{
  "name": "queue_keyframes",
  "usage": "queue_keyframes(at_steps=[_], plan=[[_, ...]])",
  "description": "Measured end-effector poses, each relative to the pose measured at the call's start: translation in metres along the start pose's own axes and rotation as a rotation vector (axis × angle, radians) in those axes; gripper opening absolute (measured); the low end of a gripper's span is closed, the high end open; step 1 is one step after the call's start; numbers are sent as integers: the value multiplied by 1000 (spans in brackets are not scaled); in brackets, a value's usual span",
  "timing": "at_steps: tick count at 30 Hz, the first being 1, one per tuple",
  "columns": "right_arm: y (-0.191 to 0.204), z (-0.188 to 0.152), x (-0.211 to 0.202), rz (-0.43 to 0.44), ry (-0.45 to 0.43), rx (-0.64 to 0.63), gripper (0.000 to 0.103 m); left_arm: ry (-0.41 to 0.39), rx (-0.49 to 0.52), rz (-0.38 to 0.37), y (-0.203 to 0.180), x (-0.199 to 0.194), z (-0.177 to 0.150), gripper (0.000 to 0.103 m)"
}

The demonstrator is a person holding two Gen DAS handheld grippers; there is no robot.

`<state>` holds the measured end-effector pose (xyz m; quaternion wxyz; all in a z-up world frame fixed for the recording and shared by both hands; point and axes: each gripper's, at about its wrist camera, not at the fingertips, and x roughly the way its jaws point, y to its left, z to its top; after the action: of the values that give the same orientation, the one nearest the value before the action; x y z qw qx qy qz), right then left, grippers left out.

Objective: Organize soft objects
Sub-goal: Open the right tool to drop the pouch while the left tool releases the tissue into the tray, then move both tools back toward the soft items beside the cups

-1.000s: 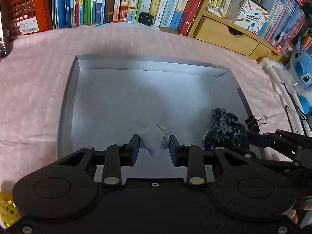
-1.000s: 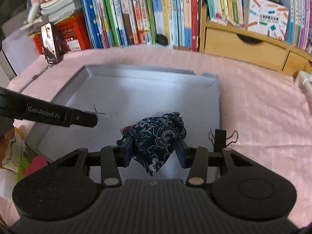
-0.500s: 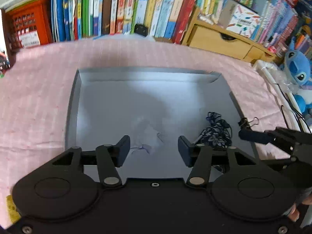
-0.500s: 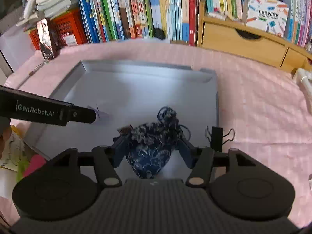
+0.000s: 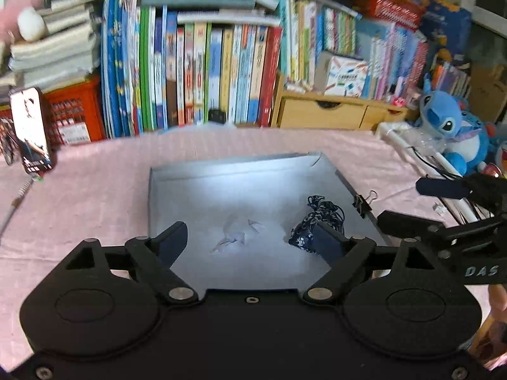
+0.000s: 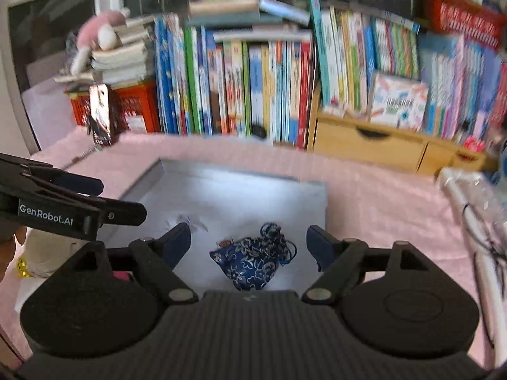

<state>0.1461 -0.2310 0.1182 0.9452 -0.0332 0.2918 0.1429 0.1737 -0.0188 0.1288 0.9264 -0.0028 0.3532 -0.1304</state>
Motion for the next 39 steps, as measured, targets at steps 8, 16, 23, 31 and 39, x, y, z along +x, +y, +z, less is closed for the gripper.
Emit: queue_keyframes(at_steps=[8,16,23,31,39], plan=[[29,-40,-57,-7,-158,-14,97,-118,21,-37,0,-64,-56,93],[57,-89,-84,-25,-257,2,103,-205,-2,-69,5,-100,-117,100],[72,-120,-91,-71,-283,21,103,-231,-33,6,13,-111,-156,101],[80,-148,-81,-97,-265,55,103,-249,-63,130,21,-106,-186,102],[90,-163,-65,-110,-250,51,103,-242,-99,182,26,-92,-202,102]])
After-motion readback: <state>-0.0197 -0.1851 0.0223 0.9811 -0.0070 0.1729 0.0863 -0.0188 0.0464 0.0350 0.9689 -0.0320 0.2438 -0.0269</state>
